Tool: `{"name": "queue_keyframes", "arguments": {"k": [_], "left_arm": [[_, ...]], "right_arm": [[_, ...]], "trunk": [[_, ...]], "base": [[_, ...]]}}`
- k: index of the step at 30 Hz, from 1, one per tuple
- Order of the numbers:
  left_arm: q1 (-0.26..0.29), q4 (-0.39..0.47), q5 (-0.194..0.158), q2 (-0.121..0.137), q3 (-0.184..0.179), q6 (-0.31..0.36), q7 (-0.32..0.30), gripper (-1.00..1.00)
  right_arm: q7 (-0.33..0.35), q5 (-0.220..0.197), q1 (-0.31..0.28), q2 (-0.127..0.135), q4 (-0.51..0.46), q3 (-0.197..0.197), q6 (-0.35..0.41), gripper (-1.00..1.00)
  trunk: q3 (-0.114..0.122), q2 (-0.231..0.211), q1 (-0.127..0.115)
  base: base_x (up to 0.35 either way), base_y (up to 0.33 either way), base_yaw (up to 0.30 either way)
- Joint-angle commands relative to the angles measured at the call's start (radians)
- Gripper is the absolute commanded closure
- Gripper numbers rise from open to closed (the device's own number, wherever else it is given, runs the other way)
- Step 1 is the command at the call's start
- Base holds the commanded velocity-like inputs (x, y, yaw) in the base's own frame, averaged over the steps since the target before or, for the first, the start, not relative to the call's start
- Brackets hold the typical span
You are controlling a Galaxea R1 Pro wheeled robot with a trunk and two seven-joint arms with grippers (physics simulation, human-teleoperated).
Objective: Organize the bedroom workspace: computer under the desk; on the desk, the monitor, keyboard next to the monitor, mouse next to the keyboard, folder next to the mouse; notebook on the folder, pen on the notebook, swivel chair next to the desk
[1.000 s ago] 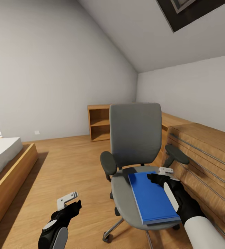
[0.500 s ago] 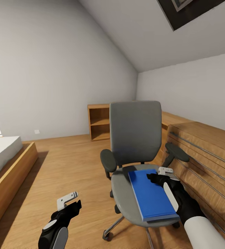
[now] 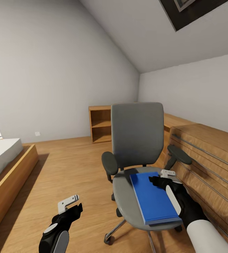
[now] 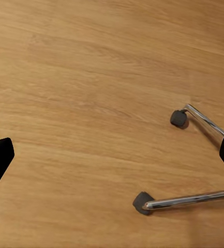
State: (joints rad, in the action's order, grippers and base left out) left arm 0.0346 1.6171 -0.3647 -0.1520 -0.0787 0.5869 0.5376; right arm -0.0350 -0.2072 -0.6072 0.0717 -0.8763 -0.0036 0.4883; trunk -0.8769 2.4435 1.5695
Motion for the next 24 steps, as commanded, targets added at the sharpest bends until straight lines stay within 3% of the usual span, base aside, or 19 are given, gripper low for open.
{"name": "queue_keyframes", "arguments": {"k": [1, 7, 24], "left_arm": [[0.001, 0.001, -0.010, 0.000, -0.001, 0.002, 0.010, -1.00], [0.001, 0.001, -0.010, -0.001, -0.001, 0.001, 0.010, -1.00], [0.001, 0.001, -0.011, 0.000, 0.004, 0.002, 0.006, -1.00]], "right_arm": [[-0.004, -0.009, 0.000, 0.000, -0.001, 0.000, 0.004, -1.00], [-0.004, -0.009, 0.000, 0.000, -0.001, -0.001, 0.005, -1.00], [-0.004, -0.009, 0.000, 0.000, 0.000, -0.001, 0.004, -1.00]], "trunk": [[-0.001, 0.000, 0.000], [-0.020, 0.042, 0.023], [-0.020, 0.042, 0.023]], "base": [[0.000, 0.000, 0.000], [0.000, 0.000, 0.000], [-0.016, 0.000, 0.000]]}}
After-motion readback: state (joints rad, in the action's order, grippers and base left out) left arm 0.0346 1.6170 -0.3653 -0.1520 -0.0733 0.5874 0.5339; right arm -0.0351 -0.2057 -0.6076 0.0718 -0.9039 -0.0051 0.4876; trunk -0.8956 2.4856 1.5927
